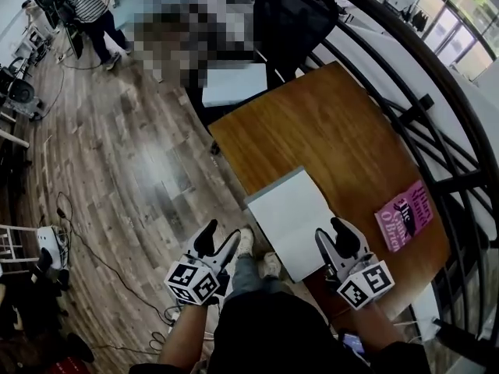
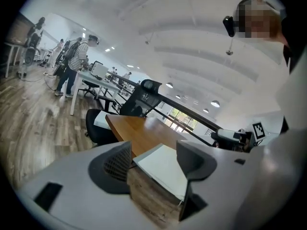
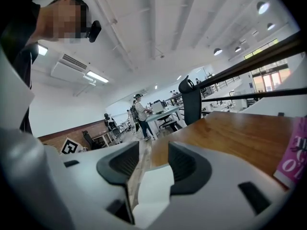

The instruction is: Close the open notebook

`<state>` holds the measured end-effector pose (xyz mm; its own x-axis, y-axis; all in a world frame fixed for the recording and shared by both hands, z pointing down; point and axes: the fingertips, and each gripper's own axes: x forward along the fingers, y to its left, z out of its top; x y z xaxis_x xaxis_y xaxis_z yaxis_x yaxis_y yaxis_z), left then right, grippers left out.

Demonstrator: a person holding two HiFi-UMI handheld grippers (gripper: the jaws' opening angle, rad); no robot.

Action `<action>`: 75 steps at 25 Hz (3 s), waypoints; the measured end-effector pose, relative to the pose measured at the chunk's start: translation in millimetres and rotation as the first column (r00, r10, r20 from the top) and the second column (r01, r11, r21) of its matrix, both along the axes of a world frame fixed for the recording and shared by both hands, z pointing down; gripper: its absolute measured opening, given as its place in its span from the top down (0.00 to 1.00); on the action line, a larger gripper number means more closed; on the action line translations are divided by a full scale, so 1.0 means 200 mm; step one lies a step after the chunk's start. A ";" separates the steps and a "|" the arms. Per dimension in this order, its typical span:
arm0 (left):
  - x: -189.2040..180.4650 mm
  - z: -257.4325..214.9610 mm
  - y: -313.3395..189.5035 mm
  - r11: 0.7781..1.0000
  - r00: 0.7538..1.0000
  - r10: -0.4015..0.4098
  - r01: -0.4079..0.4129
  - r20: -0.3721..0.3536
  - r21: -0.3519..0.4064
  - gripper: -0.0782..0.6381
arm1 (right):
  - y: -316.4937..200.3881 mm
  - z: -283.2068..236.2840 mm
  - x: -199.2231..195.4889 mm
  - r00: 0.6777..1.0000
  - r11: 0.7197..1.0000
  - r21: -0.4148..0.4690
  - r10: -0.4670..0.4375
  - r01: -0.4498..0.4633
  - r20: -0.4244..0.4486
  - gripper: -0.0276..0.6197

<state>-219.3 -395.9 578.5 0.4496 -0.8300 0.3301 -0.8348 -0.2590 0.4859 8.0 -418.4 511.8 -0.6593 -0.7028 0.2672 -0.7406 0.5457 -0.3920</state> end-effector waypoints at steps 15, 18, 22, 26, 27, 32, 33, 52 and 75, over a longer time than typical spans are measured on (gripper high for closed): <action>0.13 0.41 -0.19 0.972 0.974 0.007 -0.060 -0.228 -0.227 0.48 | -0.02 0.13 0.08 0.997 0.992 -0.099 0.076 -0.079 -0.030 0.67; 0.17 0.50 -0.19 0.959 0.964 -0.004 -0.072 -0.267 -0.273 0.48 | 0.01 0.16 0.09 0.996 0.988 -0.130 0.085 -0.088 -0.028 0.67; 0.21 0.58 -0.20 0.946 0.953 -0.003 -0.095 -0.301 -0.310 0.48 | 0.01 0.18 0.06 0.997 0.987 -0.138 0.079 -0.082 -0.025 0.67; 0.25 0.65 -0.23 0.932 0.942 0.000 -0.121 -0.334 -0.342 0.48 | -0.01 0.21 0.06 0.996 0.984 -0.149 0.091 -0.094 -0.021 0.67; 0.26 0.67 -0.23 0.929 0.940 0.003 -0.128 -0.341 -0.346 0.48 | -0.02 0.22 0.06 0.995 0.984 -0.151 0.093 -0.095 -0.019 0.67; 0.30 0.71 -0.27 0.929 0.925 -0.006 -0.136 -0.380 -0.344 0.54 | -0.03 0.26 0.09 0.995 0.982 -0.158 0.101 -0.102 -0.017 0.67; 0.30 0.70 -0.28 0.931 0.924 -0.003 -0.136 -0.382 -0.338 0.59 | -0.02 0.26 0.10 0.995 0.982 -0.159 0.102 -0.103 -0.017 0.67; 0.42 0.15 -0.14 0.959 0.955 0.282 -0.283 -0.091 0.000 0.85 | 0.10 0.04 0.11 0.999 0.998 -0.046 0.034 -0.034 0.000 0.68; 0.76 -0.01 0.33 0.887 0.887 0.462 -0.462 -0.020 0.022 0.77 | 0.42 -0.11 0.51 0.983 0.982 0.051 0.181 -0.182 0.010 0.68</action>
